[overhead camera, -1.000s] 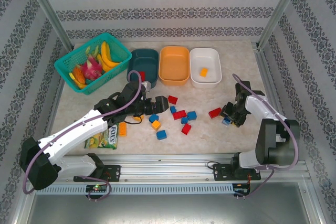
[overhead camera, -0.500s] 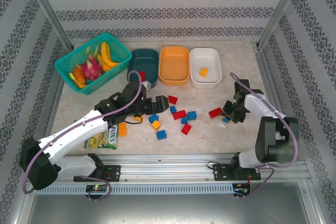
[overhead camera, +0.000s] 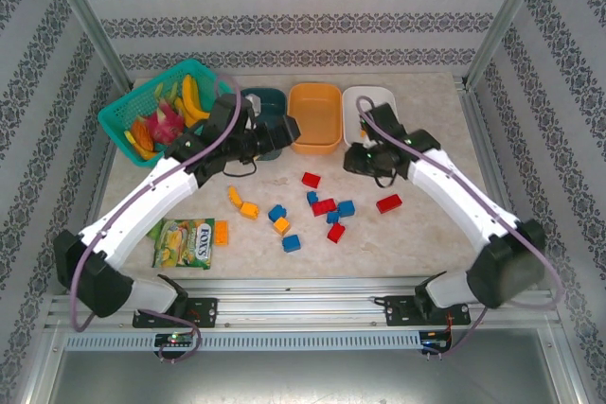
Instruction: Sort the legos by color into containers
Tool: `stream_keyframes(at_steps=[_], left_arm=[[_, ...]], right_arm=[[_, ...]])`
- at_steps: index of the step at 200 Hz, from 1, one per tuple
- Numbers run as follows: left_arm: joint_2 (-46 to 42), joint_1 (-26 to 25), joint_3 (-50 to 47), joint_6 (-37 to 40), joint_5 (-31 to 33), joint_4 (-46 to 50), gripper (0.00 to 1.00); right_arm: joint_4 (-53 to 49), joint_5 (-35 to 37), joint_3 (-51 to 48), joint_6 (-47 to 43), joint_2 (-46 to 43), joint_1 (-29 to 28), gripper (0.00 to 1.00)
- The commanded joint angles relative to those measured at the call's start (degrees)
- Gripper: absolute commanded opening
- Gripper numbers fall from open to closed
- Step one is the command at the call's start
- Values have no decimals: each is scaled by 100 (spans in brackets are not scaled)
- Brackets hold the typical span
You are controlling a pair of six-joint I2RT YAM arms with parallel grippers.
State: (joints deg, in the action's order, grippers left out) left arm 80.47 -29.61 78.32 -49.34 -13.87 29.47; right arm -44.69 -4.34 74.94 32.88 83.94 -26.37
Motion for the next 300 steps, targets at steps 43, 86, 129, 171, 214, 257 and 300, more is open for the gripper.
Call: stream_keyframes(at_steps=[43, 86, 129, 171, 214, 257, 300], left_arm=[[1005, 978, 970, 292, -520, 297, 99], [1550, 1308, 1415, 393, -624, 365, 99], [1837, 1457, 1607, 458, -643, 447, 99], [1796, 1466, 1541, 449, -642, 540, 98], [1522, 1466, 1289, 456, -567, 654, 98], [1190, 1461, 1094, 470, -488, 782, 98], [760, 1465, 836, 440, -437, 939, 98]], right_arm=[[-83, 18, 2465, 15, 2615, -5, 27], [-359, -194, 4147, 4, 4241, 148, 28], [-760, -302, 5624, 69, 5477, 312, 29], [-1023, -380, 6515, 130, 6260, 371, 30], [-1156, -328, 6757, 136, 6520, 374, 42], [-1227, -307, 6920, -7, 6235, 360, 57], [-1166, -235, 6709, -226, 5321, 267, 57]])
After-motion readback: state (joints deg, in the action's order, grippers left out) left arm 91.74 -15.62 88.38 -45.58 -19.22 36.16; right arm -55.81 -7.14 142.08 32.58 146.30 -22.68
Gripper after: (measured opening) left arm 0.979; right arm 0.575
